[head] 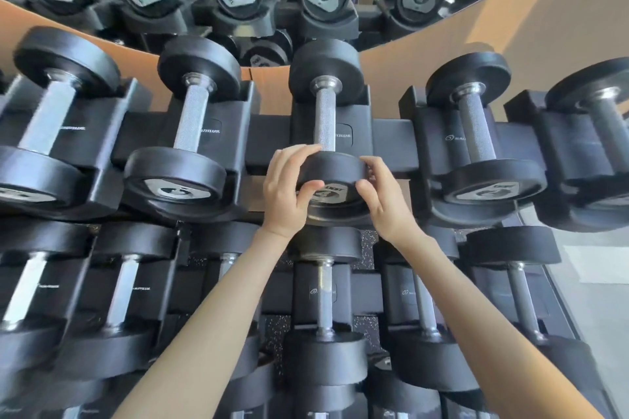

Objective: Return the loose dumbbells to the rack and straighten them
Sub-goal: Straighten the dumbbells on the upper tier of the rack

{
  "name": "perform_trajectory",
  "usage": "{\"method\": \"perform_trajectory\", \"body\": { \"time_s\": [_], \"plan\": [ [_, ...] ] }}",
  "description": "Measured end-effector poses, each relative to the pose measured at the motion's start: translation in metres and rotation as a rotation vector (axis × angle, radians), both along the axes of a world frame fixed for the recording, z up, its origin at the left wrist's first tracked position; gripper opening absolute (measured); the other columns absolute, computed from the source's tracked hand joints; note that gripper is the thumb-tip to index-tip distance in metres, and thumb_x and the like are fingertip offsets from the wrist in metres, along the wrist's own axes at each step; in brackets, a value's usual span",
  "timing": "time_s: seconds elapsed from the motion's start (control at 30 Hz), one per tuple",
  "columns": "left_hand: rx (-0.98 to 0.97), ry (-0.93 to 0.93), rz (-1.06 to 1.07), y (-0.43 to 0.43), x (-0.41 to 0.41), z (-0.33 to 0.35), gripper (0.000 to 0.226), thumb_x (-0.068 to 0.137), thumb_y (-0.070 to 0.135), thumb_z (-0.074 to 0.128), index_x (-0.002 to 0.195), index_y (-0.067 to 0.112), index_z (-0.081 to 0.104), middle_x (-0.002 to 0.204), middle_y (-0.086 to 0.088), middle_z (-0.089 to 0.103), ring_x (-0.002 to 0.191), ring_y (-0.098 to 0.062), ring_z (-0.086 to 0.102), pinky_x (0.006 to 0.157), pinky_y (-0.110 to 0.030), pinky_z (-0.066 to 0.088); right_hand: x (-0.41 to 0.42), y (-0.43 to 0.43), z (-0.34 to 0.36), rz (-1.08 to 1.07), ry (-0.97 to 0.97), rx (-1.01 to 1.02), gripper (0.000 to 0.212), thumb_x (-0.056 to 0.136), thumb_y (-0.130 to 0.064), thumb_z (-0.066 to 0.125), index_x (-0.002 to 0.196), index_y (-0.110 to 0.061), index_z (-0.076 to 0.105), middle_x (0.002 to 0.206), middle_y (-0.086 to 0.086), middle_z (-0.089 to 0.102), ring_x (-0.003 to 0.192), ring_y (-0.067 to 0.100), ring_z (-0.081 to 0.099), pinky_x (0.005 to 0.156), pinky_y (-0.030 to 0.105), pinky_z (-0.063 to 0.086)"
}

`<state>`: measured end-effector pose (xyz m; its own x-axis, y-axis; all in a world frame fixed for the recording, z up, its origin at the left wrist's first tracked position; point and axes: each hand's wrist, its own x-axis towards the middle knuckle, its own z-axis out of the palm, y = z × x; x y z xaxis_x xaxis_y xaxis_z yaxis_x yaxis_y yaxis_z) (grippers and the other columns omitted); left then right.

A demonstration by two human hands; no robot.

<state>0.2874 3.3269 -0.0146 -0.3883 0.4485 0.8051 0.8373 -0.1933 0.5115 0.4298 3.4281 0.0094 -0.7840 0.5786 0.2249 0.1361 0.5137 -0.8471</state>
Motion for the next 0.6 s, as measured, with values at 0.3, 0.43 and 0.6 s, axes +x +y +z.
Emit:
{"method": "perform_trajectory", "body": {
  "time_s": [0.3,0.43,0.6],
  "plan": [
    [0.061,-0.312,0.026,0.01,0.016,-0.02,0.042,0.099,0.037,0.035,0.116,0.003,0.052,0.113,-0.001,0.051,0.107,-0.012,0.05,0.095,-0.032,0.04,0.004,-0.001,0.019,-0.052,-0.127,0.314,0.047,0.092,-0.036,0.041,0.121,0.0,0.046,0.109,0.008,0.047,0.104,0.028,0.044,0.087,0.023,0.027],
    [0.055,-0.354,-0.017,0.008,0.016,-0.02,0.041,0.098,0.033,0.039,0.117,-0.001,0.051,0.112,-0.004,0.05,0.107,-0.009,0.048,0.097,-0.026,0.037,0.003,-0.005,0.018,-0.071,-0.132,0.287,0.047,0.093,-0.037,0.04,0.123,-0.002,0.045,0.112,0.004,0.045,0.108,0.026,0.044,0.088,0.019,0.025],
    [-0.073,-0.36,-0.064,-0.002,0.014,-0.013,0.039,0.088,0.015,0.036,0.122,-0.002,0.048,0.116,-0.007,0.048,0.11,-0.014,0.046,0.101,-0.026,0.035,0.004,-0.014,0.019,-0.146,-0.183,0.266,0.05,0.095,-0.043,0.036,0.131,-0.008,0.04,0.128,0.008,0.048,0.119,0.023,0.041,0.088,0.023,0.028]
  ]
}}
